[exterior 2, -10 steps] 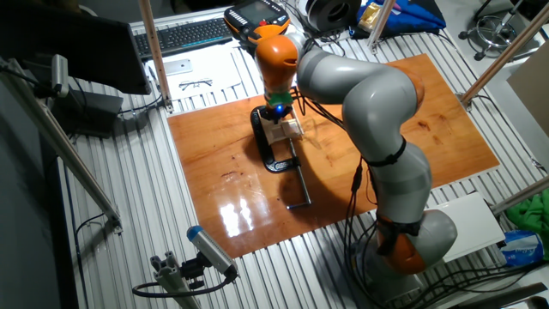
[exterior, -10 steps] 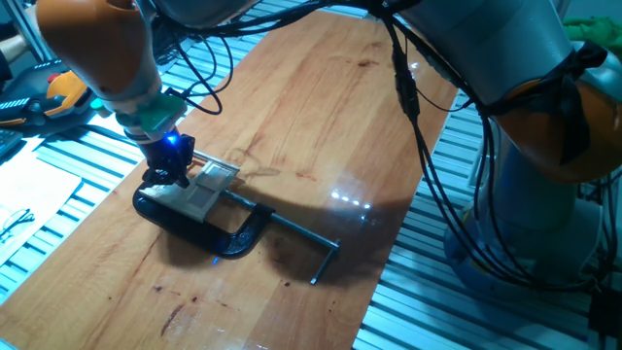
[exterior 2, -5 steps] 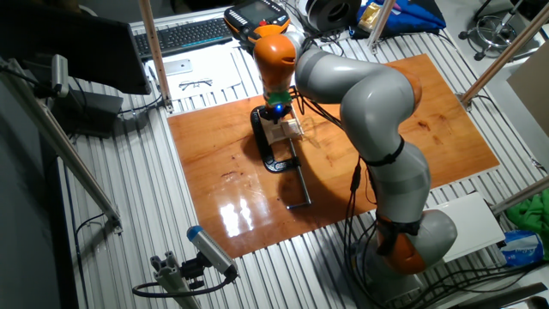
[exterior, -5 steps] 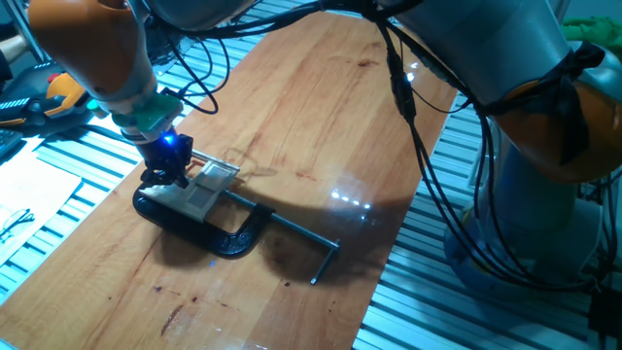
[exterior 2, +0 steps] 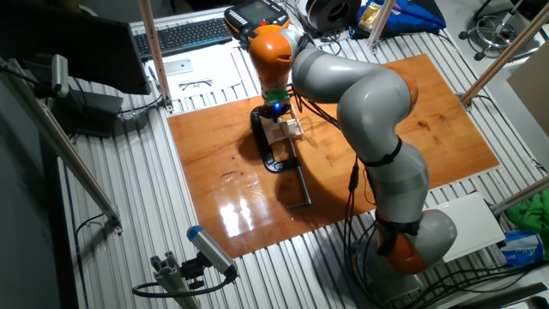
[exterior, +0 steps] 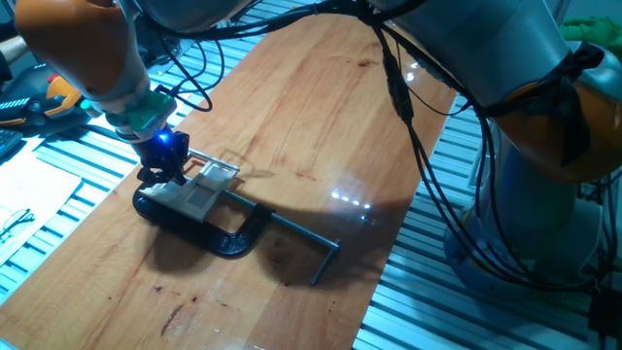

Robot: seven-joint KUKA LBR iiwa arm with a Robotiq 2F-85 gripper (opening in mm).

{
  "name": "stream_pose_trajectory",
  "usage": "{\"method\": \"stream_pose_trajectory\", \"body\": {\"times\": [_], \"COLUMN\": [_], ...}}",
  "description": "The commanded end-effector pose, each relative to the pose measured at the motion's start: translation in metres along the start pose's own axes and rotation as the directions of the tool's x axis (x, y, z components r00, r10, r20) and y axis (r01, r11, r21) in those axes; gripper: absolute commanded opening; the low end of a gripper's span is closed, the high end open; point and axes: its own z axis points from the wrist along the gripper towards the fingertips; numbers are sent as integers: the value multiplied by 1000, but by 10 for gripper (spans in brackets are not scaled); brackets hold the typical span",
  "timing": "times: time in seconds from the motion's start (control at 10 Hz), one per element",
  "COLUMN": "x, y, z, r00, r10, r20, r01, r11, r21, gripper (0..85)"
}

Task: Close a sliding window

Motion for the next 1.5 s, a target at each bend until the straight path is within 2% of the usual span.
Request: {"method": "stream_pose_trajectory", "body": {"times": [0.0,0.2,0.4,0.6,0.7,1.0,1.1,1.2,1.4], "x": [0,0,0,0,0,0,-4,-9,-13], "y": [0,0,0,0,0,0,0,0,0], "z": [0,0,0,0,0,0,0,-1,2], "r00": [1000,1000,1000,998,998,998,998,999,999], "r10": [-8,-15,9,55,57,59,55,50,52], "r20": [-2,-14,1,-20,-21,-16,-10,-1,6], "r01": [8,14,-9,-56,-58,-60,-55,-50,-51], "r11": [1000,999,997,996,996,996,997,998,998], "r21": [-4,-38,-71,-70,-64,-66,-60,-41,-47], "gripper": [0,0,0,0,0,0,0,0,0]}}
